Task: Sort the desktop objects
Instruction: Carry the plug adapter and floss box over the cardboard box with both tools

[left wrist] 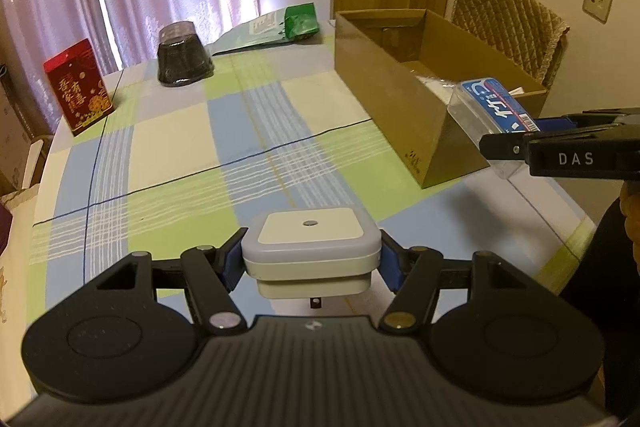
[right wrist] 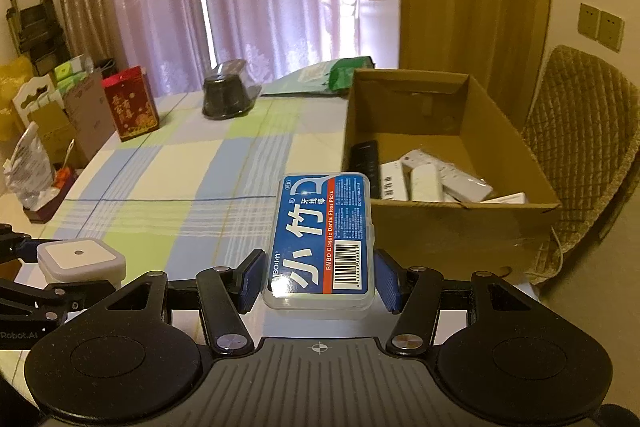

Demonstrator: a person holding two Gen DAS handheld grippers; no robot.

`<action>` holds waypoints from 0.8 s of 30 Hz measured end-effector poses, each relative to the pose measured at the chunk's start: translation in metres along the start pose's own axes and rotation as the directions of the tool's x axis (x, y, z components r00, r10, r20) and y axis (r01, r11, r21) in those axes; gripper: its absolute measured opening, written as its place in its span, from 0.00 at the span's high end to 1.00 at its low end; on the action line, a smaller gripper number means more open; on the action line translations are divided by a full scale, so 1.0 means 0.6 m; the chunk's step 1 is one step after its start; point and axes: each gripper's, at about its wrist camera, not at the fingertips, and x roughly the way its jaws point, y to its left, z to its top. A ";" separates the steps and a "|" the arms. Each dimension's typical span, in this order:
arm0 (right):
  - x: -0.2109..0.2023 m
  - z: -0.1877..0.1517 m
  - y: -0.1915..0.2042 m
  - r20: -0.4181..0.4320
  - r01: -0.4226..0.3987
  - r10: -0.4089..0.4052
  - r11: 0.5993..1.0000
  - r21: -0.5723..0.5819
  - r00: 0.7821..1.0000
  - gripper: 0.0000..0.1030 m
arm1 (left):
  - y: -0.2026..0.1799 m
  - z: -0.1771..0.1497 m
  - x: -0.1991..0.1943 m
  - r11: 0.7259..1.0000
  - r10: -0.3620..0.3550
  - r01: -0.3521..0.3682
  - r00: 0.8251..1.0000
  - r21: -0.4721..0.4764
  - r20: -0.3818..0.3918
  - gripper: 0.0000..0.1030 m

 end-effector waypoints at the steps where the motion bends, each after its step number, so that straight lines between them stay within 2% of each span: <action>1: -0.003 0.001 -0.003 0.002 0.003 -0.003 1.000 0.003 1.000 0.45 | -0.003 0.002 -0.001 1.000 -0.003 0.003 1.000 0.004 0.002 0.41; 24: -0.034 0.017 -0.088 0.027 0.069 -0.071 0.994 0.079 0.997 0.45 | -0.063 0.063 0.028 0.994 -0.075 0.073 0.997 0.076 0.019 0.41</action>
